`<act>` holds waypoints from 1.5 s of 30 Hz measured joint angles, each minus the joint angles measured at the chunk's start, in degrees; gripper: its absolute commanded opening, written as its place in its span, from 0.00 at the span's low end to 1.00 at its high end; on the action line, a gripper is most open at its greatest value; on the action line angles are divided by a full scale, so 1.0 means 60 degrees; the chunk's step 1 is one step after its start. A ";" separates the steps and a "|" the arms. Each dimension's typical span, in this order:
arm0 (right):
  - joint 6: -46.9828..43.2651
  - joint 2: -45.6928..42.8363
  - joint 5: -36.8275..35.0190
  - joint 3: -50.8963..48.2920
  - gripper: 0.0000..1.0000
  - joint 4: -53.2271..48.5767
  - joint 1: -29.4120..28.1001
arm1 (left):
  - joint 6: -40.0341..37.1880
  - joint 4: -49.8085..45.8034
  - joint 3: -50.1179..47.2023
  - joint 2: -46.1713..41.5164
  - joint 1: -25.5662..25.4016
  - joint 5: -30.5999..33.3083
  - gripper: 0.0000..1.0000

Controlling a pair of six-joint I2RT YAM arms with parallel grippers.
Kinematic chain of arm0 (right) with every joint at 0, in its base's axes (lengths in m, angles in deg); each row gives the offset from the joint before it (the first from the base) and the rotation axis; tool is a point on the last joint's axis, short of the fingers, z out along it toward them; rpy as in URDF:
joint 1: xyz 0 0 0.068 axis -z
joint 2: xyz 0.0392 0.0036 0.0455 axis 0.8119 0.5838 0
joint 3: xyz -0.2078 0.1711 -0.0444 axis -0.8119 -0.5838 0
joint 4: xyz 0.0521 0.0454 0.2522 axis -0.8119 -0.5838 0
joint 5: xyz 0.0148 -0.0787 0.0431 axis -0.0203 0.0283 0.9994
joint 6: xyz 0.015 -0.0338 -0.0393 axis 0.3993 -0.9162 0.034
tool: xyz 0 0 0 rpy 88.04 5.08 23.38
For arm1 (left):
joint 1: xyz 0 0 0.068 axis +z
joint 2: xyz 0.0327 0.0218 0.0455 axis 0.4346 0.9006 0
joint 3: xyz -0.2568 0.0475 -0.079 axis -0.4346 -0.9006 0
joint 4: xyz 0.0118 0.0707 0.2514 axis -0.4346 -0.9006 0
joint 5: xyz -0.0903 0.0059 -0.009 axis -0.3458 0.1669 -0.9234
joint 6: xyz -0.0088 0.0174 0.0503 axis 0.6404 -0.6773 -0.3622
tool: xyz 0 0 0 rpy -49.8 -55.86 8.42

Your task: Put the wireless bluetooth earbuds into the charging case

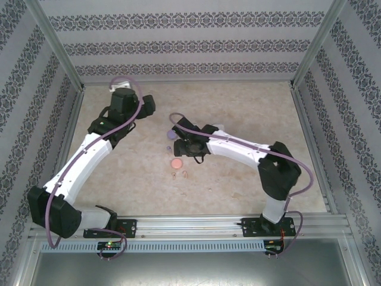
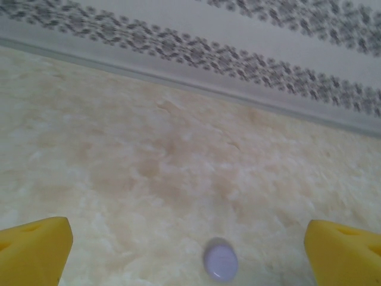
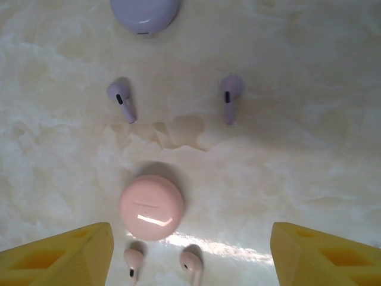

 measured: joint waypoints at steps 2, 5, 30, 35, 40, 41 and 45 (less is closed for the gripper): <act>0.0080 0.0470 -0.0022 0.0404 0.70 -0.0208 -0.0142 | 0.0284 0.0055 -0.0091 -0.0153 0.0302 -0.0004 0.99; 0.0237 0.1096 -0.0040 0.0943 0.71 -0.0495 -0.0375 | 0.0729 0.0324 -0.0433 -0.0393 0.0597 0.0025 0.99; 0.1228 0.3472 -0.0353 0.2488 0.65 -0.1435 -0.0878 | 0.2364 0.0404 -0.1122 -0.1031 0.0987 0.0455 0.99; 0.1275 0.3490 -0.0386 0.2517 0.55 -0.1475 -0.0874 | 0.2503 0.0390 -0.1202 -0.1035 0.1009 0.0455 1.00; 0.1410 0.3490 -0.0433 0.2524 0.44 -0.1508 -0.0874 | 0.2736 0.0266 -0.1202 -0.1035 0.1013 0.0565 1.00; 0.1410 0.3490 -0.0433 0.2524 0.43 -0.1508 -0.0874 | 0.2823 0.0197 -0.1202 -0.1035 0.1013 0.0627 1.00; 0.1461 0.3457 -0.0448 0.2503 0.38 -0.1494 -0.0874 | 0.3147 -0.0182 -0.1198 -0.1035 0.1013 0.0783 1.00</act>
